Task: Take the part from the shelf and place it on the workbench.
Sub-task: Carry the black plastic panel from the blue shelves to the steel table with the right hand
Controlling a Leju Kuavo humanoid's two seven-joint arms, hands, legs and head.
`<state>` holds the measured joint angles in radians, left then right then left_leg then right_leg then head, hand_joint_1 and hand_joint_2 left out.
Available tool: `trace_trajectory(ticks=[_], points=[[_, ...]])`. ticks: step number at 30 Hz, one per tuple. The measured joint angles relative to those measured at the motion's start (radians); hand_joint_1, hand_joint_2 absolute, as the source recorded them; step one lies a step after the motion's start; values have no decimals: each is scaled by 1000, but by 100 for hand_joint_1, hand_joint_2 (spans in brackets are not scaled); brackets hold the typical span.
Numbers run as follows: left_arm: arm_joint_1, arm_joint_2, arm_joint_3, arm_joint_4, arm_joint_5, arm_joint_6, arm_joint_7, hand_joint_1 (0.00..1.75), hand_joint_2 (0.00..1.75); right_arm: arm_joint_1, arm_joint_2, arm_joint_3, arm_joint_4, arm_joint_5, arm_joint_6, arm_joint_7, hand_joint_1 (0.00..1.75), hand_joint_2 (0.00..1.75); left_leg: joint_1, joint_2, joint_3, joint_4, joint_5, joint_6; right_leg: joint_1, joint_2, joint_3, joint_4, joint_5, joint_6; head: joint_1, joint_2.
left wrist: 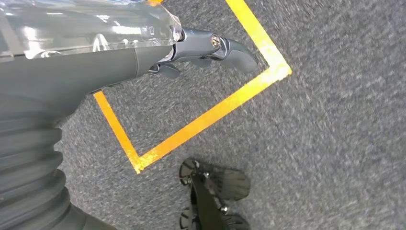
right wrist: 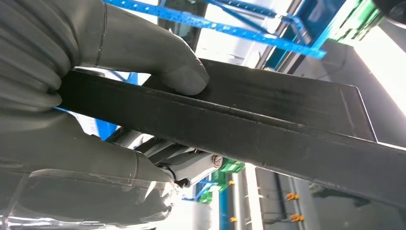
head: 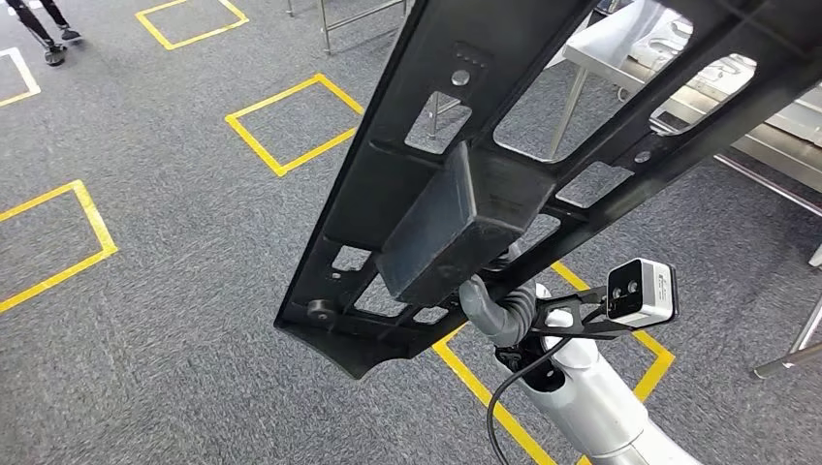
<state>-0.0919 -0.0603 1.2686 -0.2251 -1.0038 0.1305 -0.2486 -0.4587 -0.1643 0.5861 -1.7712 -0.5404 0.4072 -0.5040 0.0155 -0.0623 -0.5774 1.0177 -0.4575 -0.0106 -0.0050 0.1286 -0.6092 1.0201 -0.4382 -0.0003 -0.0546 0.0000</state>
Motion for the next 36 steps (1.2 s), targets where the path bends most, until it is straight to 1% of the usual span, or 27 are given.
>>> trace_trajectory(ticks=[1, 3, 5, 7, 8, 9, 10, 11, 12, 13, 14, 15, 17, 19, 21, 22, 23, 24, 25, 26, 28, 29, 30, 32, 33, 34, 36], points=[[-1, 1, 0, 0, 2, 1, 0, 0, 175, -3, -10, 2, 6, -4, 0, -4, 175, 175, 1, 10, 2, -4, 3, 6, 0, -4, -1, 1, -1, 6, 0, 0], [-2, 2, 1, 0, 3, 1, -1, 0, 175, -13, -27, 5, 16, -9, -1, -8, 175, 175, 3, 32, 6, -14, 7, 20, 3, -51, -20, 40, -27, 16, 0, 0], [0, 3, 1, 0, 4, 3, -1, 0, 175, -23, -37, 11, 25, -11, -1, -10, 175, 175, 0, 57, 8, -17, 7, 29, 2, -107, -78, 157, -88, 24, 0, 0], [3, 5, 2, 0, 6, 4, -1, 0, 175, -26, -42, 17, 33, -15, -2, -10, 175, 175, -2, 78, 8, -17, 4, 31, -3, -119, -136, 271, -132, 29, 0, 0], [3, 5, 3, 0, 7, 5, 0, 0, 175, -26, -43, 19, 37, -18, -4, -11, 175, 175, -2, 87, 8, -16, 3, 31, -5, -121, -149, 296, -134, 31, 0, 0], [2, 5, 4, 0, 8, 6, 1, 0, 175, -26, -45, 21, 41, -20, -6, -11, 175, 175, -2, 96, 9, -16, 2, 30, -7, -123, -145, 287, -119, 32, 0, 0], [1, 5, 5, 0, 10, 8, 3, 0, 175, -26, -47, 23, 45, -20, -8, -11, 175, 175, -2, 106, 12, -16, 0, 28, -8, -128, -126, 248, -92, 32, 0, 0], [0, 5, 7, 0, 12, 10, 5, 0, 175, -27, -48, 26, 49, -20, -10, -11, 175, 175, -2, 117, 15, -16, -3, 26, -8, -140, -92, 182, -56, 31, 0, 0], [0, 5, 9, 0, 13, 12, 8, 0, 175, -27, -49, 30, 53, -17, -11, -11, 175, 175, -4, 127, 20, -15, -7, 22, -4, -164, -52, 107, -28, 27, 0, 0], [-1, 5, 12, 0, 14, 13, 11, 0, 175, -28, -48, 34, 55, -12, -11, -11, 175, 175, -6, 137, 23, -15, -10, 17, 0, -183, -22, 47, -9, 20, 0, 0], [-2, 5, 14, 0, 15, 15, 12, 0, 175, -29, -47, 39, 57, -8, -11, -11, 175, 175, -9, 146, 26, -14, -14, 12, 5, -196, -4, 10, 0, 14, 0, 0], [-2, 6, 16, 0, 17, 16, 14, 0, 175, -29, -46, 43, 59, -4, -11, -11, 175, 175, -11, 156, 28, -14, -16, 7, 10, -199, 0, -2, -2, 8, 0, 0], [-5, 7, 17, 0, 21, 17, 15, 0, 175, -29, -45, 49, 64, 0, -10, -11, 175, 175, -11, 172, 32, -14, -23, -3, 9, -173, -1, -5, 1, -3, 0, 0], [-8, 8, 19, 0, 24, 17, 15, 0, 175, -31, -44, 53, 69, 2, -10, -11, 175, 175, -7, 144, 23, 20, -49, -13, 3, -151, 3, -12, 4, -16, 0, 0], [-7, 9, 21, 0, 25, 16, 15, 0, 175, -33, -40, 58, 74, 3, -10, -12, 175, 175, -3, 93, -28, 133, -107, -19, 0, -129, 6, -15, 6, -24, 0, 0], [-5, 9, 22, 0, 25, 16, 15, 0, 175, -32, -39, 61, 77, 5, -9, -13, 175, 175, -3, 80, -64, 203, -134, -21, 1, -116, 6, -14, 6, -26, 0, 0], [-2, 9, 23, 0, 26, 15, 15, 0, 175, -29, -38, 64, 80, 7, -9, -16, 175, 175, -2, 74, -95, 259, -149, -23, 1, -102, 6, -14, 6, -26, 0, 0], [-1, 10, 23, 0, 25, 14, 15, 0, 175, -25, -38, 66, 83, 11, -9, -20, 175, 175, -2, 71, -111, 280, -143, -23, 2, -88, 6, -13, 6, -26, 0, 0], [-1, 10, 23, 0, 25, 13, 15, 0, 175, -20, -38, 67, 85, 18, -9, -25, 175, 175, -2, 69, -108, 259, -118, -23, 1, -74, 7, -11, 5, -26, 0, 0], [-1, 10, 23, 0, 25, 12, 15, 0, 175, -14, -38, 67, 87, 26, -9, -30, 175, 175, -1, 62, -87, 201, -78, -22, 1, -60, 8, -9, 4, -24, 0, 0], [-1, 10, 24, 0, 25, 10, 15, 0, 175, -4, -37, 68, 89, 41, -6, -40, 175, 175, 4, 19, -29, 65, -16, -17, 0, -35, 7, -1, 0, -16, 0, 0], [-1, 10, 24, 0, 25, 8, 16, 0, 175, 0, -37, 68, 89, 47, -3, -44, 175, 175, 5, 0, -11, 23, -3, -14, -1, -23, 3, 2, -1, -11, 0, 0], [-1, 10, 24, 0, 26, 7, 18, 0, 175, 3, -37, 68, 91, 51, 2, -48, 175, 175, 5, -11, -3, 7, -4, -10, -2, -12, 0, 4, 0, -5, 0, 0], [-3, 10, 25, 0, 26, 5, 22, 0, 175, 10, -38, 66, 94, 55, 10, -53, 175, 175, 4, 4, 0, 1, -4, 0, -5, 9, -5, 1, 4, 9, 0, 0], [-5, 9, 25, 0, 27, 5, 23, 0, 175, 13, -38, 65, 95, 55, 13, -55, 175, 175, 5, 15, 3, -4, -1, 7, -4, 2, -8, 5, 1, 15, 0, 0], [-7, 8, 25, 0, 27, 4, 24, 0, 175, 14, -38, 64, 96, 55, 15, -56, 175, 175, 6, 28, 6, -9, 2, 15, -2, -19, -16, 22, -11, 19, 0, 0], [-7, 7, 25, 0, 27, 4, 26, 0, 175, 14, -38, 62, 97, 56, 19, -58, 175, 175, 6, 53, 9, -17, 5, 25, -1, -83, -60, 114, -63, 26, 0, 0]])
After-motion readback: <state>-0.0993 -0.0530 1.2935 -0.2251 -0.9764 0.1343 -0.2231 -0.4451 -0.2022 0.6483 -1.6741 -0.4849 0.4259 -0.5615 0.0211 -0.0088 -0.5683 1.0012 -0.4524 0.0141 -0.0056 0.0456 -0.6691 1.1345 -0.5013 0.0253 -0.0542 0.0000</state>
